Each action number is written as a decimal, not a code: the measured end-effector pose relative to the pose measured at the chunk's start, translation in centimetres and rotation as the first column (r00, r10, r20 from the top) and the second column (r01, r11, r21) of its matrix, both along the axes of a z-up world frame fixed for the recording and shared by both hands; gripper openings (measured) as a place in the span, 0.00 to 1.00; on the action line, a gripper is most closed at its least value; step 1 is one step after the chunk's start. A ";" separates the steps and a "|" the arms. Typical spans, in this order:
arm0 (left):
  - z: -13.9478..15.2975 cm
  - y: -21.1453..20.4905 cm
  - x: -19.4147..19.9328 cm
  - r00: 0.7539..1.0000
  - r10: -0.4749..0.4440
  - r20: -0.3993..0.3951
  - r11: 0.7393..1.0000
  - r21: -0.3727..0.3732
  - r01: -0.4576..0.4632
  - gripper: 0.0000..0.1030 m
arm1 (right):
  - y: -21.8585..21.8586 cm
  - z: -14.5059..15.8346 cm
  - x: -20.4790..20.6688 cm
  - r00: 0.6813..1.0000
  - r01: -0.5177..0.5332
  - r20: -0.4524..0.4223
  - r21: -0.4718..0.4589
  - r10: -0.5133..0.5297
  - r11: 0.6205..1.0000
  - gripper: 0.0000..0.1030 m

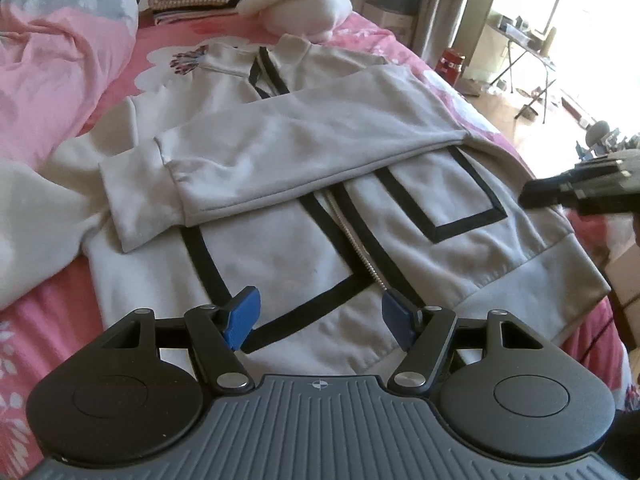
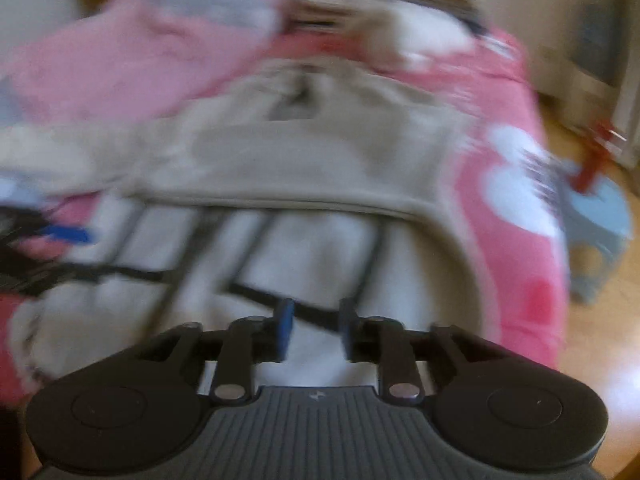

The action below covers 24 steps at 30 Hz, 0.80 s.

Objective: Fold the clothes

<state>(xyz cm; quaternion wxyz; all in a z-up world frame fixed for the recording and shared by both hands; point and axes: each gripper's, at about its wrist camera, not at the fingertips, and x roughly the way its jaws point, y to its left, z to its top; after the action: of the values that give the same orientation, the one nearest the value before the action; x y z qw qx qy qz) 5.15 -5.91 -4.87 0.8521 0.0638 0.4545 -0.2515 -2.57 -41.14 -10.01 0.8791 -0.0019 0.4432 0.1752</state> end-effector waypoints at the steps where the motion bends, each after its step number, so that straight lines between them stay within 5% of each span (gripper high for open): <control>1: -0.3 -0.1 0.0 1.000 0.003 -0.010 1.000 0.002 -0.003 0.66 | 0.9 -0.4 -0.3 0.999 -0.036 0.000 -0.014 0.036 0.999 0.35; 5: -1.2 -0.3 -0.4 0.999 0.007 -0.043 1.000 0.019 -0.006 0.66 | 3.5 -5.0 -0.3 0.994 -0.063 -0.101 -0.150 0.048 0.987 0.36; 8: -0.1 0.4 -0.4 1.000 0.023 -0.001 1.000 0.014 -0.023 0.66 | 3.8 -3.1 0.0 0.996 -0.069 -0.064 -0.150 0.060 0.986 0.36; 10: 0.7 1.0 0.5 0.998 0.055 0.041 0.998 0.008 -0.055 0.67 | 3.9 -1.2 0.6 0.996 -0.072 0.033 -0.115 0.077 0.991 0.37; 12: 1.4 1.6 2.1 0.990 0.112 0.084 0.994 0.001 -0.113 0.73 | 4.2 0.4 1.9 0.987 -0.039 0.150 -0.102 0.054 0.994 0.54; 14: 1.5 2.2 3.9 0.975 0.173 0.141 0.985 -0.029 -0.170 0.74 | 4.7 0.9 3.9 0.975 0.018 0.220 -0.110 0.006 0.994 0.61; 19: 0.0 2.4 7.7 0.928 0.258 0.270 0.966 -0.041 -0.256 0.67 | 5.0 -0.3 9.1 0.955 0.155 0.263 -0.039 -0.140 0.987 0.56; 21: -1.2 2.5 8.7 0.925 0.269 0.267 0.962 -0.039 -0.269 0.59 | 5.1 -1.7 10.3 0.955 0.180 0.245 -0.024 -0.169 0.983 0.45; 24: -3.2 2.9 10.1 0.930 0.282 0.234 0.958 -0.028 -0.284 0.54 | 5.2 -5.3 12.0 0.969 0.185 0.181 -0.076 -0.169 0.980 0.43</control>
<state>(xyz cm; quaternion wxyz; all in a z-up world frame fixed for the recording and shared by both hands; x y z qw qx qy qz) 15.23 -3.03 -8.08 0.9271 0.0300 0.3554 -0.1153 9.39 -35.92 -15.34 0.9255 -0.0180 0.3709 0.0746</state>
